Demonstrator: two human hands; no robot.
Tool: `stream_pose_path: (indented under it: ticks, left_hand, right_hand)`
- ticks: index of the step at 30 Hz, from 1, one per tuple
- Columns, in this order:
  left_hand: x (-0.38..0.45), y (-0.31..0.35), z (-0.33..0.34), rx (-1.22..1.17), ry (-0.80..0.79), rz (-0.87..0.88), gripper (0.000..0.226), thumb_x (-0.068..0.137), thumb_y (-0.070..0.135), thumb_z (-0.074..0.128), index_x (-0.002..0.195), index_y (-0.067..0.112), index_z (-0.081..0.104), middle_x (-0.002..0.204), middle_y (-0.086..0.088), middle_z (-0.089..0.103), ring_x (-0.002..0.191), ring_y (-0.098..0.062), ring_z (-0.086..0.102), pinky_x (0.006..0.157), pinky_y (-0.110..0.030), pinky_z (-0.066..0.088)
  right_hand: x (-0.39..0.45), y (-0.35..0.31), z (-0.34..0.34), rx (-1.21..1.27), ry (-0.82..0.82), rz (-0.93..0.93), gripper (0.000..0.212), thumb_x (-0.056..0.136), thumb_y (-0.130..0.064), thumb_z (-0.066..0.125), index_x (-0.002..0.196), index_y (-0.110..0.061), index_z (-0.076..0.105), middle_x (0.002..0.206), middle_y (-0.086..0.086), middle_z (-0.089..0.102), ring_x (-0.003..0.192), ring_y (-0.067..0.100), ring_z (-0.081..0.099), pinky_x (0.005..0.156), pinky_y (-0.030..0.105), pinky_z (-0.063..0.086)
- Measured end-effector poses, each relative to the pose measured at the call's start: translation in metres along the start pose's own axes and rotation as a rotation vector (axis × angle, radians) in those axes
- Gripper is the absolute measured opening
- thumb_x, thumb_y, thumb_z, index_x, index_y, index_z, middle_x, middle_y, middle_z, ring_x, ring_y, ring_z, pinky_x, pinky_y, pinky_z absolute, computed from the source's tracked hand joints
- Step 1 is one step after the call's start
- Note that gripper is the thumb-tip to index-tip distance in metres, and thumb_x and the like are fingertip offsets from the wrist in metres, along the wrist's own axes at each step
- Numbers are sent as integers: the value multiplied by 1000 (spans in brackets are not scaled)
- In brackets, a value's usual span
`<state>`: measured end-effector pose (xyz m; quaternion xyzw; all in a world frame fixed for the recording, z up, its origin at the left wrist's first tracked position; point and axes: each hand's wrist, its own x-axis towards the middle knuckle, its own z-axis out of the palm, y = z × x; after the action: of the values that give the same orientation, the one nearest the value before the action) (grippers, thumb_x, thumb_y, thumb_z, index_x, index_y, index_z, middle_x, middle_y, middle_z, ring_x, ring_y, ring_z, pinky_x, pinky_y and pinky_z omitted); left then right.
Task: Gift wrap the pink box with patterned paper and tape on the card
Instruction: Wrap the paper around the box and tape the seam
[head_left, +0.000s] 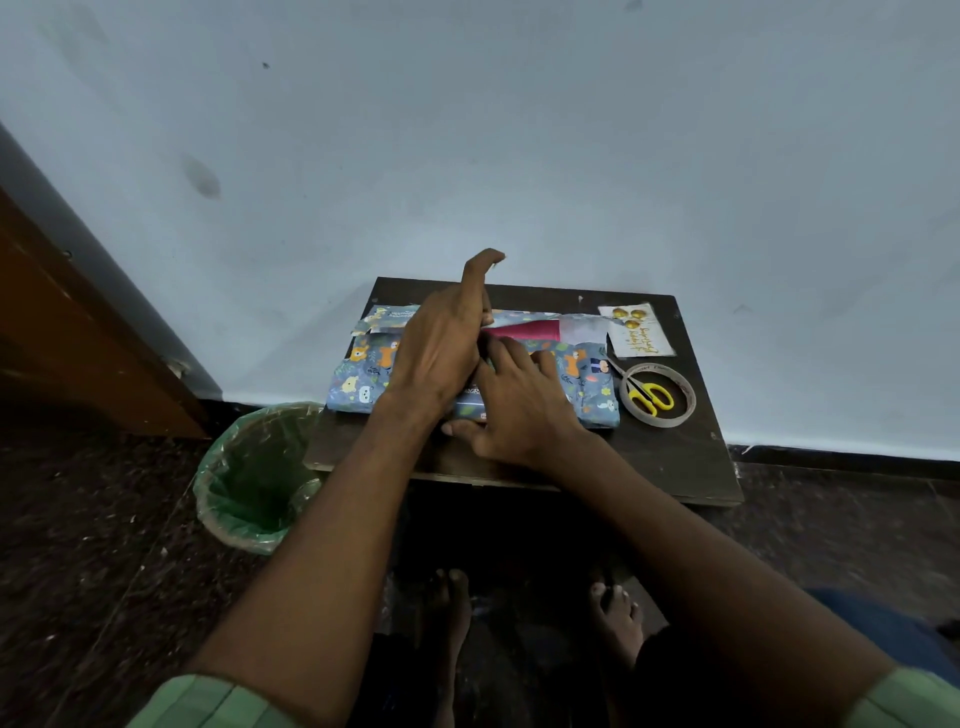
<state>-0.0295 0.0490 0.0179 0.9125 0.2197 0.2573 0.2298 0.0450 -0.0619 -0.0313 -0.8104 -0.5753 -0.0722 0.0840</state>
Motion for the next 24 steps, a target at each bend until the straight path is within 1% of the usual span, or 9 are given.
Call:
stream_pose_path:
  ticks: [2, 5, 9, 11, 13, 16, 20, 22, 24]
  left_hand:
    - [1, 0, -1, 4, 13, 1, 86, 86, 1, 50, 162, 33, 26, 104, 1, 60, 95, -19, 64, 76, -33, 47]
    - [0, -1, -2, 2, -6, -4, 88, 85, 0, 51, 161, 37, 25, 102, 2, 60, 95, -18, 67, 77, -40, 54]
    - [-3, -5, -1, 10, -40, -43, 81, 90, 3, 50, 157, 42, 27, 97, 2, 63, 94, -19, 68, 83, -47, 57]
    - [-4, -6, 0, -24, -46, -66, 71, 96, 8, 47, 154, 44, 30, 96, 1, 65, 96, -22, 68, 86, -51, 57]
    - [-4, -6, 2, -16, -33, -64, 67, 97, 9, 47, 152, 45, 30, 95, 0, 66, 95, -24, 69, 84, -50, 57]
    - [-4, -12, 5, 44, -21, -36, 58, 104, 9, 47, 155, 34, 35, 99, -7, 74, 88, -31, 72, 76, -49, 60]
    - [-8, -18, 9, 53, -86, -29, 48, 109, 15, 41, 154, 31, 37, 99, -14, 77, 81, -40, 72, 74, -55, 61]
    - [-9, -19, 10, 85, -86, -12, 52, 106, 10, 45, 155, 27, 37, 96, -15, 77, 77, -39, 71, 71, -53, 62]
    - [-11, -19, 7, 135, -95, 3, 62, 101, 5, 52, 157, 28, 34, 93, -8, 76, 75, -32, 70, 69, -47, 61]
  right_hand:
    - [2, 2, 0, 1, -5, -1, 87, 81, -77, 46, 139, -14, 57, 144, 9, 52, 129, 31, 47, 100, 50, 35]
    - [3, 4, 0, 11, 32, -12, 69, 85, -66, 59, 134, -17, 62, 141, 7, 55, 125, 31, 51, 100, 49, 37]
    - [-1, -1, -2, 36, 37, -2, 61, 95, -57, 35, 131, -18, 65, 138, 6, 58, 124, 31, 51, 101, 49, 36]
    - [0, -1, -6, 77, 20, 15, 57, 98, -49, 31, 131, -17, 65, 140, 7, 58, 125, 32, 51, 101, 49, 36]
    - [2, 0, -10, 116, 25, 22, 45, 100, -42, 42, 127, -15, 66, 135, 9, 59, 119, 33, 55, 97, 47, 38]
    - [1, 1, -15, 233, 87, 73, 30, 96, -29, 63, 115, -7, 70, 117, 13, 59, 106, 32, 56, 75, 40, 43]
    - [-5, -5, -16, 128, 157, 71, 21, 97, -26, 63, 101, -10, 75, 100, 7, 67, 102, 29, 60, 64, 35, 42]
    - [-5, -6, -20, 96, 151, 69, 20, 97, -26, 63, 100, -11, 76, 96, 7, 69, 99, 29, 62, 66, 35, 42]
    - [-4, -4, -25, 130, 117, 104, 19, 98, -24, 64, 107, -10, 73, 102, 9, 66, 104, 31, 60, 67, 37, 42]
